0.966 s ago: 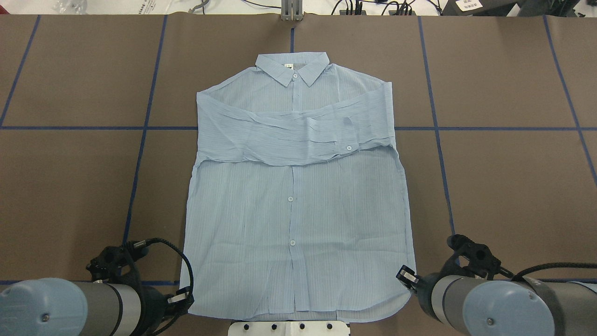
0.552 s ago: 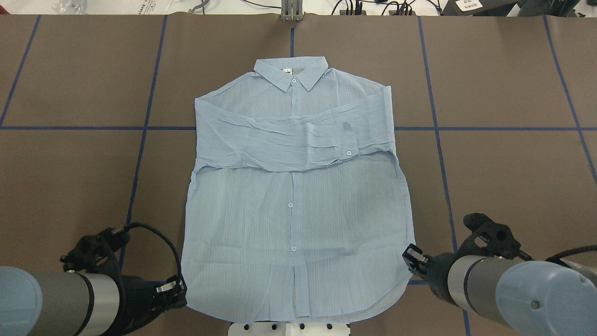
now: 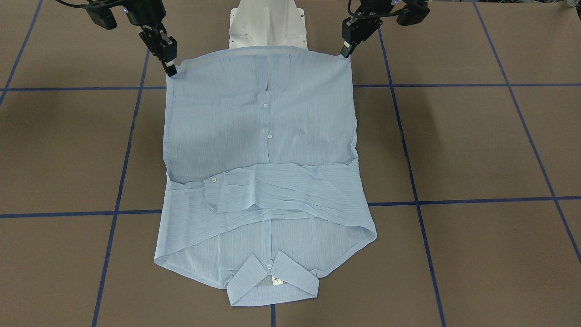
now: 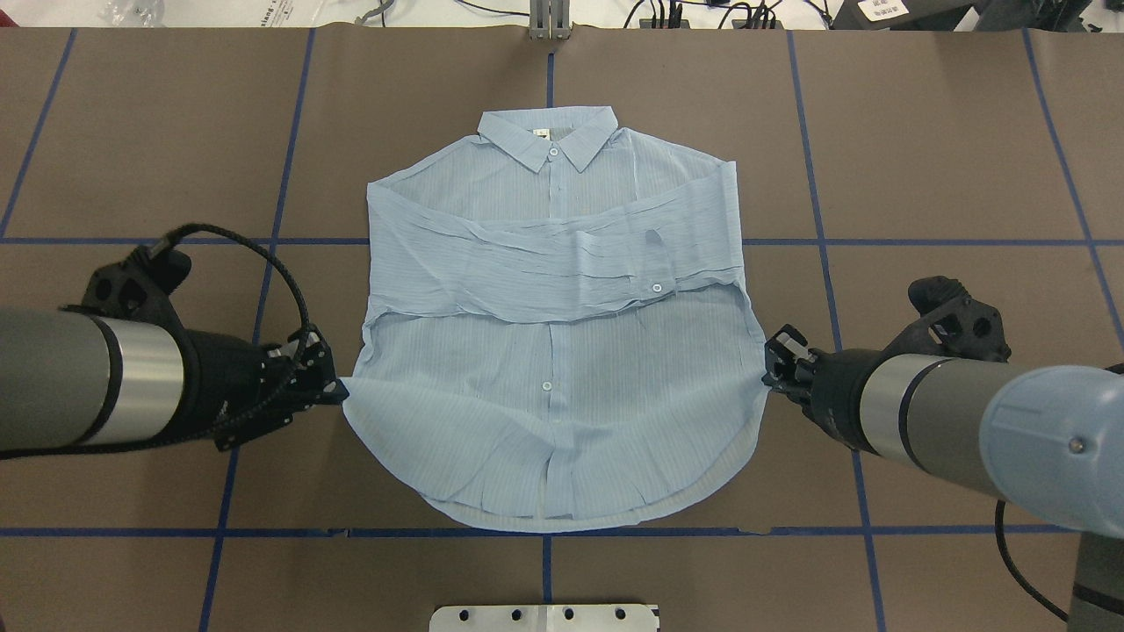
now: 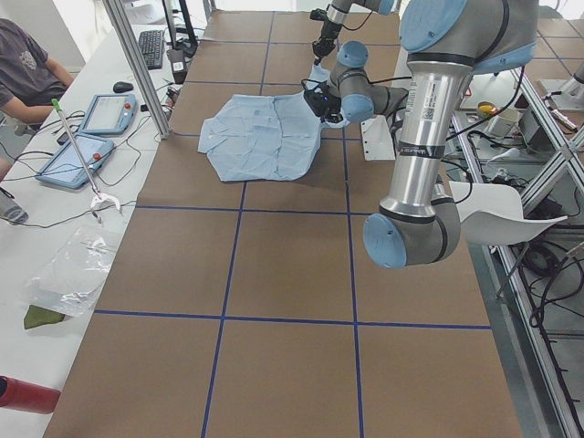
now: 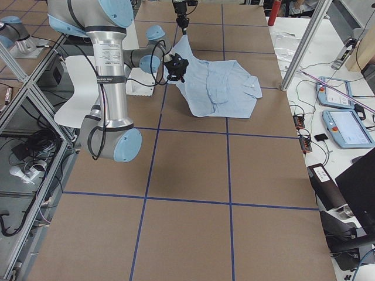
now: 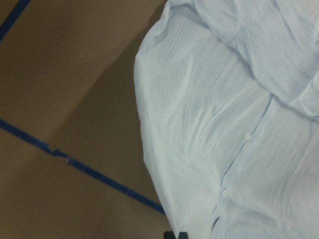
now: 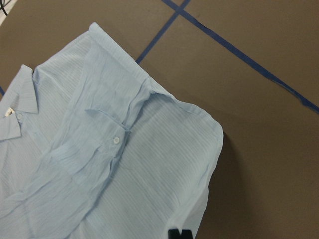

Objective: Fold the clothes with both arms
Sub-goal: 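Lift the hem with both grippers and fold it toward the collar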

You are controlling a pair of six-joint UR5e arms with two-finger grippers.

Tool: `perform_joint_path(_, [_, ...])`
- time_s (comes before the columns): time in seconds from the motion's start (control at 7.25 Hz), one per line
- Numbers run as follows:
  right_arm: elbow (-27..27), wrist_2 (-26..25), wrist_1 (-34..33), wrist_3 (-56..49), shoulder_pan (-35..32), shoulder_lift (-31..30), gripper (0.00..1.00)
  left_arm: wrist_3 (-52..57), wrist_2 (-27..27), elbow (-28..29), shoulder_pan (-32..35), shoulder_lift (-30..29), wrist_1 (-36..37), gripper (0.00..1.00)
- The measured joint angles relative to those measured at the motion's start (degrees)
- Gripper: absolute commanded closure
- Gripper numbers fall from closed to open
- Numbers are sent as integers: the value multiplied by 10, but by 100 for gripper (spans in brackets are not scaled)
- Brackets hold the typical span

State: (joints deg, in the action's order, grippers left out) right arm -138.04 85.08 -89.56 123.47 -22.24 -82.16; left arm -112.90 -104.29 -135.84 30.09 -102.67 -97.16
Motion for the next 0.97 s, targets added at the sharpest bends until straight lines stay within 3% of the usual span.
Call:
perform_joint_path(0.41, [19, 1, 0, -6, -69, 19, 100, 33, -68, 68, 101, -48, -2, 100])
perform_joint_path(0.69, [103, 3, 1, -30, -107, 77, 100, 85, -79, 162, 142, -94, -15, 100])
perform_joint_path(0.97, [202, 9, 4, -78, -144, 130, 100, 122, -80, 283, 168, -127, -93, 100])
